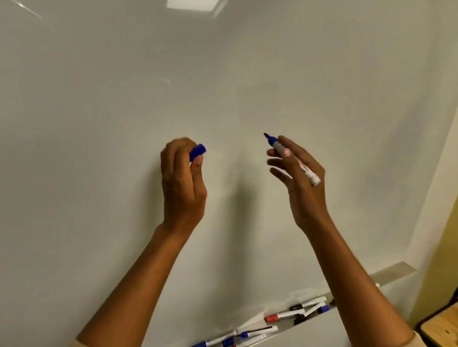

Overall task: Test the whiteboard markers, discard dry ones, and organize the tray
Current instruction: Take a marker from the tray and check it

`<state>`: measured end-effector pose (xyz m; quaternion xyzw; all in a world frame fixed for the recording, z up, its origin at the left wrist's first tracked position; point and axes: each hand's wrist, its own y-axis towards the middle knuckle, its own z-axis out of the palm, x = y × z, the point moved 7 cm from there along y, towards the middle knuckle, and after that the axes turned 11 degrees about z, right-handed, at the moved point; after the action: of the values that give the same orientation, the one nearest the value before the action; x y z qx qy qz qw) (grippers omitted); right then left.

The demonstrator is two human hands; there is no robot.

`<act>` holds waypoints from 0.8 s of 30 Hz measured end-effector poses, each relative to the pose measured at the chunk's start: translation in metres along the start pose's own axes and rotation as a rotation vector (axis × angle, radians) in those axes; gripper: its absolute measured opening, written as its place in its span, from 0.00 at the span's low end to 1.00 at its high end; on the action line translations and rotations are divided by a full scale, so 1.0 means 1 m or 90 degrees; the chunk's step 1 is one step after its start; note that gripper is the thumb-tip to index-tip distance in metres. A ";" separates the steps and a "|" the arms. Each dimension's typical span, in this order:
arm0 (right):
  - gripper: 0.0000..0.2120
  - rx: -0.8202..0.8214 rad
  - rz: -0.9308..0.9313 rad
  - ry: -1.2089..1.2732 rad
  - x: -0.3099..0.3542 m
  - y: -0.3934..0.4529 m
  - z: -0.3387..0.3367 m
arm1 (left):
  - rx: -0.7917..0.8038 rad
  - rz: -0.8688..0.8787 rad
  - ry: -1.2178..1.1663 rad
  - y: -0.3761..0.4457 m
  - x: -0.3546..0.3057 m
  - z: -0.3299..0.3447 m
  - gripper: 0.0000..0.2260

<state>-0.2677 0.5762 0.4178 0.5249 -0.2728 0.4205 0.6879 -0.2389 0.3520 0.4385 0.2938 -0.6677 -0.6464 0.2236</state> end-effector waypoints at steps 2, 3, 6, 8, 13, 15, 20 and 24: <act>0.16 0.025 -0.017 -0.032 0.007 0.004 0.025 | -0.012 0.046 0.034 0.020 0.008 -0.011 0.13; 0.18 0.035 -0.030 -0.047 0.010 0.006 0.036 | -0.012 0.067 0.053 0.028 0.012 -0.016 0.12; 0.19 0.063 -0.081 -0.075 0.020 0.015 0.068 | -0.004 0.110 0.133 0.045 0.029 -0.026 0.09; 0.18 0.068 -0.117 -0.098 0.025 0.022 0.088 | 0.011 0.125 0.188 0.050 0.045 -0.029 0.09; 0.13 0.072 -0.185 -0.131 0.028 0.042 0.127 | 0.045 0.165 0.290 0.049 0.075 -0.032 0.12; 0.14 0.061 -0.212 -0.149 0.027 0.051 0.136 | 0.041 0.191 0.332 0.048 0.076 -0.030 0.13; 0.16 0.032 -0.292 -0.196 0.025 0.061 0.151 | 0.015 0.210 0.414 0.046 0.077 -0.026 0.13; 0.16 -0.001 -0.357 -0.260 0.026 0.064 0.159 | 0.015 0.214 0.438 0.044 0.077 -0.024 0.13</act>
<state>-0.2997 0.4383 0.5188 0.6523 -0.2502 0.1015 0.7082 -0.2832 0.2811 0.4778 0.3823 -0.5999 -0.4568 0.5342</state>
